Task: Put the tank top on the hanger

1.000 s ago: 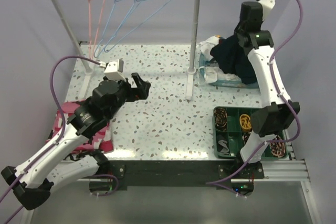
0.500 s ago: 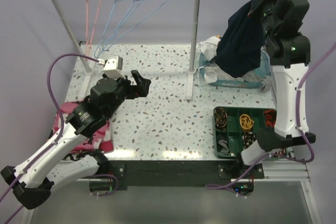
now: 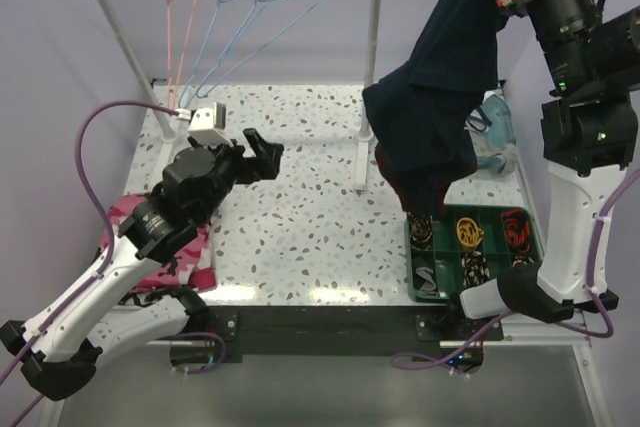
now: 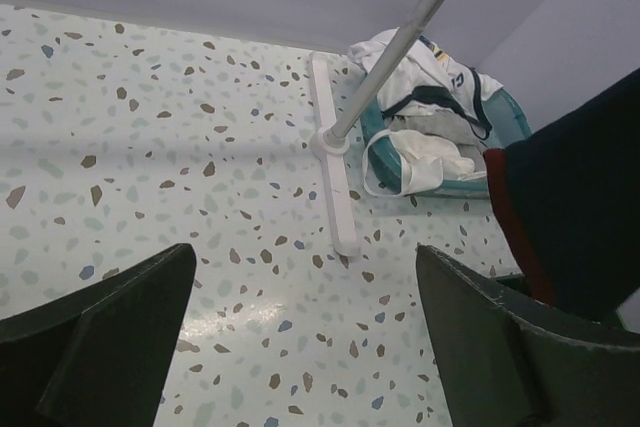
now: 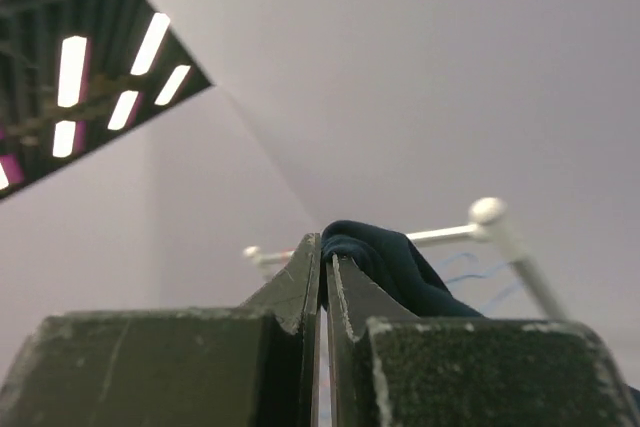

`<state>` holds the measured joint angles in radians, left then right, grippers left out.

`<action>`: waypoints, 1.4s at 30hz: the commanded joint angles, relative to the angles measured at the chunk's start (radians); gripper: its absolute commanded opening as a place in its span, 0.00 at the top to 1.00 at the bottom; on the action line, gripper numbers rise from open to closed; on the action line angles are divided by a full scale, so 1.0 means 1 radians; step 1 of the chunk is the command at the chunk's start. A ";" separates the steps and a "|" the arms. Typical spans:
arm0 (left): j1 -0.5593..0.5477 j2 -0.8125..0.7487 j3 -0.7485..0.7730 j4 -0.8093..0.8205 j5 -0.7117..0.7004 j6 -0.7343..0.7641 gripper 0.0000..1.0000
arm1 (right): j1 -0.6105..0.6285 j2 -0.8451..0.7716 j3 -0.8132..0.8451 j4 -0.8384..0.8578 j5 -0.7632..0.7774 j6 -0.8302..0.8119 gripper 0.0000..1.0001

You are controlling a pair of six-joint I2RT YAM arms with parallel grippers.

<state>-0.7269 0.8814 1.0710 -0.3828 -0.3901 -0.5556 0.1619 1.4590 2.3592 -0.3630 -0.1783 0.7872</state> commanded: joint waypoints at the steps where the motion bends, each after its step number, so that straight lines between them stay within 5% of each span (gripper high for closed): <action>1: 0.004 -0.021 0.073 0.002 -0.102 0.006 0.02 | 0.221 0.029 -0.047 0.147 -0.113 0.101 1.00; 9: 0.003 -0.116 0.135 -0.131 -0.334 -0.043 0.01 | 0.795 0.024 -0.633 0.217 0.174 -0.140 0.97; 16: 0.004 -0.161 0.132 -0.171 -0.362 0.009 0.00 | 0.984 0.074 -0.911 0.093 0.390 -0.226 0.30; 17: 0.004 -0.148 0.129 -0.177 -0.351 0.010 0.00 | 0.993 0.055 -0.925 0.064 0.443 -0.226 0.27; 22: 0.003 0.003 0.104 -0.169 -0.137 0.052 0.06 | 0.964 -0.049 -1.098 -0.171 0.724 -0.178 0.20; 27: -0.034 0.187 -0.023 -0.065 0.095 0.054 0.15 | 0.823 -0.181 -1.271 -0.248 0.700 -0.103 0.21; 33: -0.098 0.449 -0.017 0.062 -0.012 0.039 0.14 | 0.762 -0.221 -1.439 -0.142 0.659 -0.049 0.26; 42: 0.003 0.941 0.286 0.091 -0.036 0.080 0.26 | 0.584 -0.065 -1.463 0.087 0.519 -0.043 0.36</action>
<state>-0.7528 1.7264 1.2266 -0.3519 -0.3927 -0.5201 0.7876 1.3464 0.8745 -0.4210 0.3710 0.7212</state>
